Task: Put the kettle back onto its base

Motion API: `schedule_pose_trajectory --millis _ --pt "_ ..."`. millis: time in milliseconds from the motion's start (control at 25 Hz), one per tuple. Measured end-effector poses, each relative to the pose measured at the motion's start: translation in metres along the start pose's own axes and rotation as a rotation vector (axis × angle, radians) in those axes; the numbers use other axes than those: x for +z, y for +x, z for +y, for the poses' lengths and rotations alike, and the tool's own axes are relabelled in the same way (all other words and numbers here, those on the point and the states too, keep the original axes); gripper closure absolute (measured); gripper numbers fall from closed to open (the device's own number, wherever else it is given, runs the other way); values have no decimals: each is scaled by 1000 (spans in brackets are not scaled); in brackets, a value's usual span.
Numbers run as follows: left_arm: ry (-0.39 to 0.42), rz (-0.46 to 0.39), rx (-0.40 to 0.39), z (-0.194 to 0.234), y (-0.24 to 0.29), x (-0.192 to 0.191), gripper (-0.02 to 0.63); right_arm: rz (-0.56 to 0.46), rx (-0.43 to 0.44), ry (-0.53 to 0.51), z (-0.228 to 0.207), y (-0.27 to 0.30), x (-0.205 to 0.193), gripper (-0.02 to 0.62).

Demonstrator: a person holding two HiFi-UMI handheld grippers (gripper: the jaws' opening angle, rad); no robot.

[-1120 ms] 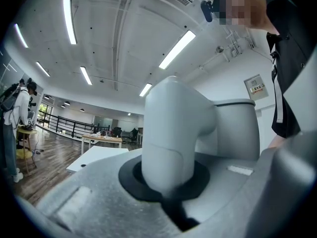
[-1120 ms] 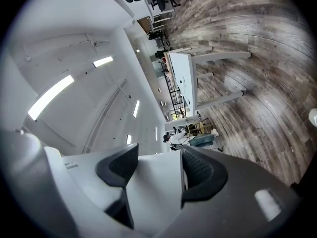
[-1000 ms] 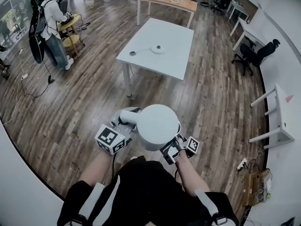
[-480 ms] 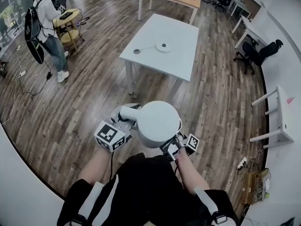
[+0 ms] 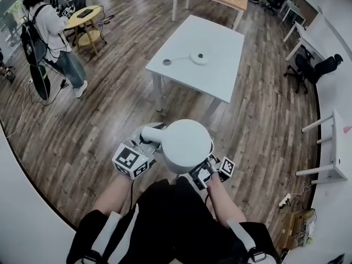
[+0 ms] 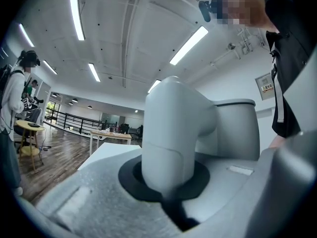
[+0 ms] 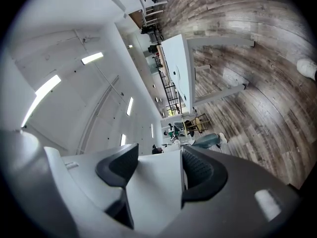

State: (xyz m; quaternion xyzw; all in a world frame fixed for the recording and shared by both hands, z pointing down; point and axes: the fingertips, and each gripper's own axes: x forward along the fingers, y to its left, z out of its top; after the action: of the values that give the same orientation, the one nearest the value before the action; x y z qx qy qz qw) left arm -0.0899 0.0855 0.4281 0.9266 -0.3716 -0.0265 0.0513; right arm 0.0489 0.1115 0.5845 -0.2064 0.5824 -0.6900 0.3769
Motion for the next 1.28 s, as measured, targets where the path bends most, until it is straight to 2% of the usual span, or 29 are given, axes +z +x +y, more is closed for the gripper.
schedule_pose_trajectory --millis 360,800,1000,1280 --pt "24 2 59 32 60 11 606 64 3 16 12 47 62 322" --pt "31 -6 85 37 134 12 606 97 5 16 31 62 137 322" --pt "43 -13 112 40 150 13 606 126 4 10 33 71 156 322" --pt "33 10 119 61 160 8 606 124 -4 38 23 89 163 321"
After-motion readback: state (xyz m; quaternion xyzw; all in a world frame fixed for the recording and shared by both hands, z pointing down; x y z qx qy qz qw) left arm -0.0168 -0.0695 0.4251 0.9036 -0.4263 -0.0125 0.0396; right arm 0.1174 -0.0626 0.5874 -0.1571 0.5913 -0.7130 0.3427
